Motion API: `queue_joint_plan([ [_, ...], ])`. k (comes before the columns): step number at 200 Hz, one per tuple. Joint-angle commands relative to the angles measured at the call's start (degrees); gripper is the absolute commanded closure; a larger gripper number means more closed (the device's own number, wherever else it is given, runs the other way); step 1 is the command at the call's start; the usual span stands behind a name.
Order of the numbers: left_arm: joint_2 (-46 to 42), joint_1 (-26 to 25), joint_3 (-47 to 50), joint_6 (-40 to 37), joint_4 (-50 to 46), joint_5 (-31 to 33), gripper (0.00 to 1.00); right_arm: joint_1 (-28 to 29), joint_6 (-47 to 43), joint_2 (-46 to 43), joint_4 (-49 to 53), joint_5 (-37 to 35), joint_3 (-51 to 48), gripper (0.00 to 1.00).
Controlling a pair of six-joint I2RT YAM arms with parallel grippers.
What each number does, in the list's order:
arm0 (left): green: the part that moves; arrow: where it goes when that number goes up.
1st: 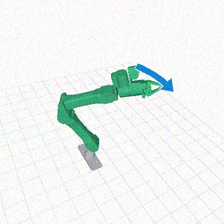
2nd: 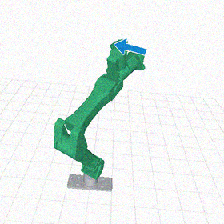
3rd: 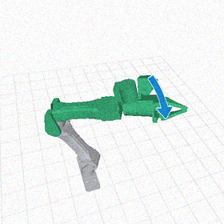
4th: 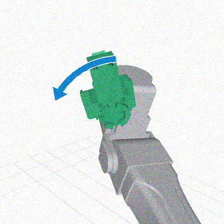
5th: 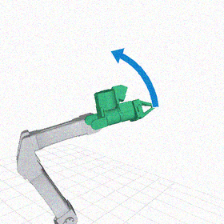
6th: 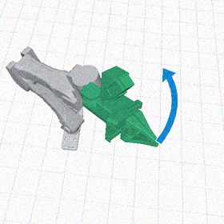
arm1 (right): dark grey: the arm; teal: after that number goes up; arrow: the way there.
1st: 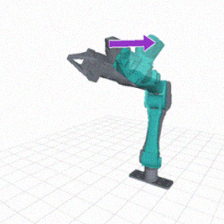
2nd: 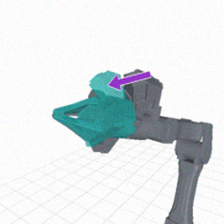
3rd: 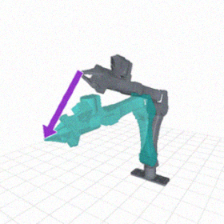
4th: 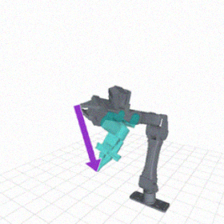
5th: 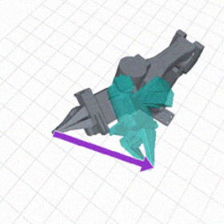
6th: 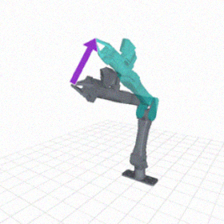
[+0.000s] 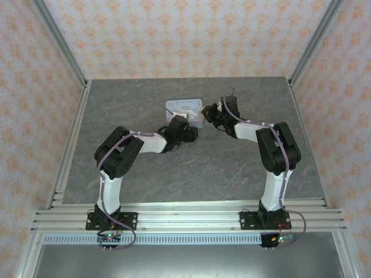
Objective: Unlock the padlock with the key
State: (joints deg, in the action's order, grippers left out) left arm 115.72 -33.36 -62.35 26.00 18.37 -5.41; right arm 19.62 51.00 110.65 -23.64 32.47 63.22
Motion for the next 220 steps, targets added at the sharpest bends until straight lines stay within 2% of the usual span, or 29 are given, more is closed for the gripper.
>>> queue_joint_plan([
  [1,1.6,-0.2,0.6,4.3,6.3,-5.4,0.29,0.3,0.2,1.0,-2.6,0.6,0.2,1.00],
  [35,1.5,0.8,2.5,12.3,13.6,-8.2,0.29,0.3,0.2,1.2,-2.7,0.5,0.0,1.00],
  [95,2.7,2.0,4.1,18.9,18.9,-9.6,0.29,0.3,0.4,1.2,-3.1,0.6,-0.3,1.00],
  [148,3.3,2.0,8.4,27.4,30.2,-10.6,0.32,0.3,0.5,1.5,-3.1,0.7,0.1,1.00],
  [212,2.3,1.0,9.0,29.7,32.8,-10.0,0.37,0.3,0.3,1.9,-3.0,0.8,0.1,1.00],
  [220,2.6,0.9,8.9,29.8,33.3,-10.1,0.40,0.3,0.4,1.9,-3.0,0.8,0.1,1.00],
])
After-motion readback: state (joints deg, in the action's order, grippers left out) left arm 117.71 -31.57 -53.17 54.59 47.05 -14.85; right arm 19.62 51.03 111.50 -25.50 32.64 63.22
